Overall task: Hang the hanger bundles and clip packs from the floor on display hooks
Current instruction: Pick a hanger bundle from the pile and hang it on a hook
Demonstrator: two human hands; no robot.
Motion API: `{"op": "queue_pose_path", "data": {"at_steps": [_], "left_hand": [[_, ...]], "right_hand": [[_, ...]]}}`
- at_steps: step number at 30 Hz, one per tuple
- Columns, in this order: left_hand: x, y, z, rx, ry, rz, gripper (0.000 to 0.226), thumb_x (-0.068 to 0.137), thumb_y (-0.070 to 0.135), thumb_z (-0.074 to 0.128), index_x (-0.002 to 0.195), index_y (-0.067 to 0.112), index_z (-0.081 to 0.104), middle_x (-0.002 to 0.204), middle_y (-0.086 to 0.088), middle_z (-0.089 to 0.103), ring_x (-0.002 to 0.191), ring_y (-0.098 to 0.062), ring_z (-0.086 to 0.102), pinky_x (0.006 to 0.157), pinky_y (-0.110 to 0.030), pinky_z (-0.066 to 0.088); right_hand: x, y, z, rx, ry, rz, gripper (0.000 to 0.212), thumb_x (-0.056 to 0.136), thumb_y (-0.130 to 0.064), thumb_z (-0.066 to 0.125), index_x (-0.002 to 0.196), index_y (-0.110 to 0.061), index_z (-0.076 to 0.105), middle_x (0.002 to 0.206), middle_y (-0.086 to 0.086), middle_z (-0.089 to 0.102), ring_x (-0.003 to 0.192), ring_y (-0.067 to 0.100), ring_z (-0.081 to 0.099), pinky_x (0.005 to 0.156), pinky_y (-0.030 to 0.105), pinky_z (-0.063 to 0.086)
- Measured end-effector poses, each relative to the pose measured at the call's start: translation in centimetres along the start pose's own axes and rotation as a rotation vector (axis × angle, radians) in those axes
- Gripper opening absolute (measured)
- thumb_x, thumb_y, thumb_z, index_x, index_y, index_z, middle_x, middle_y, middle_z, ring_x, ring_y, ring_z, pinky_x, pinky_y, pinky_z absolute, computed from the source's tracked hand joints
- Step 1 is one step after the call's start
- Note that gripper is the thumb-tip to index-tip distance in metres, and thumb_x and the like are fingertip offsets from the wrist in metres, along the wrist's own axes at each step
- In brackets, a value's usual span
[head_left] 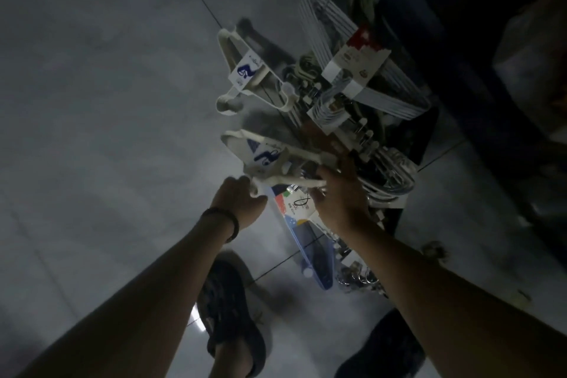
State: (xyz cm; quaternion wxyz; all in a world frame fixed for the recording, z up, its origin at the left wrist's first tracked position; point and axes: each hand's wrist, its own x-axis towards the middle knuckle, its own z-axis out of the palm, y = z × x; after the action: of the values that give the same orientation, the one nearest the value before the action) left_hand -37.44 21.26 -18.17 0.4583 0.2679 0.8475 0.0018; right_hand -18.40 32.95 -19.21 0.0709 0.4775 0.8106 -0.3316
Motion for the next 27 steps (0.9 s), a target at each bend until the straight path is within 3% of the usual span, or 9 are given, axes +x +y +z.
{"op": "queue_pose_path", "data": {"at_steps": [4,6,9,11,14,18,23,25,27], "left_hand": [[-2.3,-1.5,-0.1,-0.239,-0.126,-0.115,0.026,0.106,0.027,0.05,0.109,0.006,0.065,0.102,-0.013,0.072,0.1,-0.034,0.07,0.082,-0.041,0.059],[-3.2,-2.9,0.5,-0.187,-0.039,-0.088,0.025,0.108,0.028,0.049,0.115,0.009,0.065,0.104,-0.012,0.071,0.104,-0.035,0.068,0.078,-0.035,0.05],[-3.5,-5.7,1.5,-0.173,0.092,-0.029,0.023,0.106,0.03,0.055,0.124,0.018,0.062,0.111,-0.011,0.074,0.103,-0.034,0.071,0.083,-0.038,0.056],[-2.8,-7.2,2.3,-0.108,0.124,0.017,0.022,0.104,0.034,0.057,0.123,0.023,0.061,0.11,-0.006,0.074,0.097,-0.028,0.072,0.082,-0.039,0.059],[-1.7,-8.0,4.3,-0.171,-0.02,0.101,0.022,0.104,0.036,0.059,0.123,0.025,0.061,0.109,0.0,0.07,0.096,-0.019,0.071,0.082,-0.035,0.063],[0.0,-8.9,6.3,-0.35,-0.082,0.088,0.019,0.099,0.031,0.07,0.112,0.018,0.066,0.109,-0.004,0.072,0.085,-0.017,0.075,0.066,-0.03,0.065],[0.4,-8.7,6.7,-0.559,-0.18,-0.1,0.022,0.093,0.026,0.076,0.112,0.016,0.071,0.105,-0.008,0.074,0.088,-0.024,0.076,0.077,-0.044,0.067],[0.0,-8.5,5.8,-0.719,-0.231,-0.163,0.026,0.094,0.021,0.076,0.119,0.015,0.07,0.104,-0.011,0.071,0.086,-0.027,0.074,0.078,-0.043,0.066],[-0.9,-8.5,5.1,-0.838,-0.242,-0.231,0.032,0.097,0.025,0.074,0.126,0.016,0.064,0.103,-0.011,0.068,0.08,-0.025,0.067,0.071,-0.035,0.062]], "right_hand": [[-3.8,-0.2,-2.4,-0.081,-0.154,-0.12,0.037,0.092,-0.057,0.065,0.118,-0.031,0.069,0.145,0.01,0.045,0.121,0.028,0.056,0.084,0.033,0.053],[-3.5,-0.8,-3.8,-0.148,-0.093,-0.225,0.033,0.092,-0.054,0.064,0.116,-0.03,0.068,0.153,0.008,0.042,0.132,0.025,0.047,0.096,0.036,0.05],[1.1,-3.5,-5.1,-0.138,-0.013,-0.309,0.041,0.1,-0.036,0.055,0.136,-0.016,0.057,0.158,0.01,0.042,0.142,0.028,0.044,0.111,0.039,0.046],[6.1,-5.9,-5.3,-0.237,-0.007,-0.352,0.043,0.096,-0.02,0.062,0.137,-0.011,0.053,0.151,0.013,0.046,0.128,0.031,0.056,0.097,0.034,0.052],[13.8,-9.6,-4.0,-0.498,-0.099,-0.397,0.054,0.089,-0.013,0.071,0.138,-0.012,0.05,0.151,0.01,0.046,0.122,0.034,0.061,0.092,0.046,0.058],[18.6,-11.9,-0.9,-0.681,-0.28,-0.279,0.031,0.095,-0.013,0.062,0.126,-0.006,0.059,0.12,0.017,0.069,0.111,0.039,0.068,0.083,0.043,0.055],[18.5,-10.0,1.8,-0.891,-0.23,-0.305,0.022,0.095,-0.02,0.066,0.112,-0.007,0.072,0.106,0.013,0.07,0.113,0.036,0.067,0.092,0.044,0.057],[17.5,-10.4,0.7,-0.881,-0.165,-0.29,0.025,0.098,-0.029,0.066,0.112,-0.01,0.074,0.102,0.012,0.07,0.106,0.035,0.069,0.082,0.038,0.057],[15.5,-11.2,-1.2,-0.731,-0.073,-0.294,0.024,0.104,-0.033,0.062,0.112,-0.012,0.071,0.104,0.013,0.07,0.102,0.033,0.068,0.071,0.032,0.047]]}}
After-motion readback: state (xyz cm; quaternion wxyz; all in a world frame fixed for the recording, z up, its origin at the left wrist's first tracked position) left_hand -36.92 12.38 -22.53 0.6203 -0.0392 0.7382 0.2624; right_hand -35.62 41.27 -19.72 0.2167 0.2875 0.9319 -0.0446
